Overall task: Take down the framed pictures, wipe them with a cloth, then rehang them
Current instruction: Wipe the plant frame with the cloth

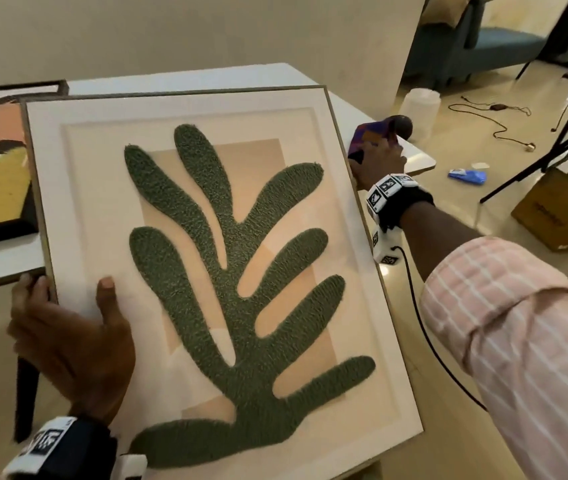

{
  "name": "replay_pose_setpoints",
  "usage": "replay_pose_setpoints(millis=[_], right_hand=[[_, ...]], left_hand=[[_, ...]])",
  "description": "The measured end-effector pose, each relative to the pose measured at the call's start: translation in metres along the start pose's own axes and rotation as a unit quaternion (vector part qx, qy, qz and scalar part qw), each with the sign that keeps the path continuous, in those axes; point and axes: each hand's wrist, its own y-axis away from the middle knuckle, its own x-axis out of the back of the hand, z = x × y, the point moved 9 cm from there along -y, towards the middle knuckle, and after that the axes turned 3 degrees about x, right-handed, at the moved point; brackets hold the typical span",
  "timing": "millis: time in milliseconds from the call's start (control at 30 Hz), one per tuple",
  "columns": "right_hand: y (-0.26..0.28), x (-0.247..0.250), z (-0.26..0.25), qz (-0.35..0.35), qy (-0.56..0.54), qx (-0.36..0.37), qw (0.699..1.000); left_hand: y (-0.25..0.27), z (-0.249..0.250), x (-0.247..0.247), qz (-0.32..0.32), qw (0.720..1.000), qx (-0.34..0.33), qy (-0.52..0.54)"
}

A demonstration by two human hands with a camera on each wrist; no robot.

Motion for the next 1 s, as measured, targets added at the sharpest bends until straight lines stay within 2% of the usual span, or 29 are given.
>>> replay_pose_setpoints(millis=[67, 133, 233, 267, 333, 433, 467, 533, 600, 733, 833, 900, 933, 1000], right_hand=[[0.006, 0.012, -0.008, 0.034, 0.041, 0.016, 0.998], [0.015, 0.018, -0.018, 0.030, 0.069, 0.050, 0.996], [0.035, 0.037, -0.028, 0.042, 0.039, 0.102, 0.993], [0.044, 0.049, -0.028, 0.064, 0.005, 0.104, 0.992], [0.062, 0.078, -0.023, 0.133, -0.100, 0.063, 0.984], [0.106, 0.115, -0.035, 0.261, -0.188, 0.009, 0.947], [0.121, 0.122, -0.055, 0.294, -0.202, 0.034, 0.934], [0.154, 0.128, -0.109, 0.340, -0.215, 0.133, 0.906], [0.180, 0.122, -0.165, 0.348, -0.204, 0.221, 0.888], [0.200, 0.105, -0.255, 0.300, -0.187, 0.308, 0.883], [0.212, 0.084, -0.307, 0.260, -0.145, 0.381, 0.875], [0.225, 0.062, -0.334, 0.194, -0.102, 0.451, 0.865], [0.227, 0.050, -0.340, 0.150, -0.089, 0.465, 0.868], [0.223, 0.035, -0.342, 0.077, -0.114, 0.442, 0.887]], left_hand=[[0.010, 0.015, 0.003, -0.019, 0.999, -0.035, 0.003], [0.015, 0.030, 0.010, -0.029, 0.998, -0.060, 0.001], [0.018, 0.040, 0.018, -0.033, 0.997, -0.075, -0.006], [0.020, 0.044, 0.019, -0.037, 0.996, -0.084, -0.009], [0.019, 0.053, 0.022, -0.050, 0.993, -0.109, -0.015], [0.003, 0.072, 0.017, -0.064, 0.989, -0.135, -0.022], [-0.006, 0.081, 0.013, -0.065, 0.990, -0.128, -0.020], [-0.027, 0.097, 0.013, -0.048, 0.994, -0.099, -0.007], [-0.046, 0.103, 0.013, -0.028, 0.998, -0.049, 0.000], [-0.063, 0.077, 0.002, -0.029, 0.997, 0.062, 0.021], [-0.067, 0.068, -0.004, -0.041, 0.996, 0.064, 0.039], [-0.069, 0.066, -0.003, -0.030, 0.996, 0.059, 0.055], [-0.069, 0.066, -0.002, -0.025, 0.996, 0.054, 0.064], [-0.070, 0.064, 0.001, -0.022, 0.996, 0.037, 0.078]])
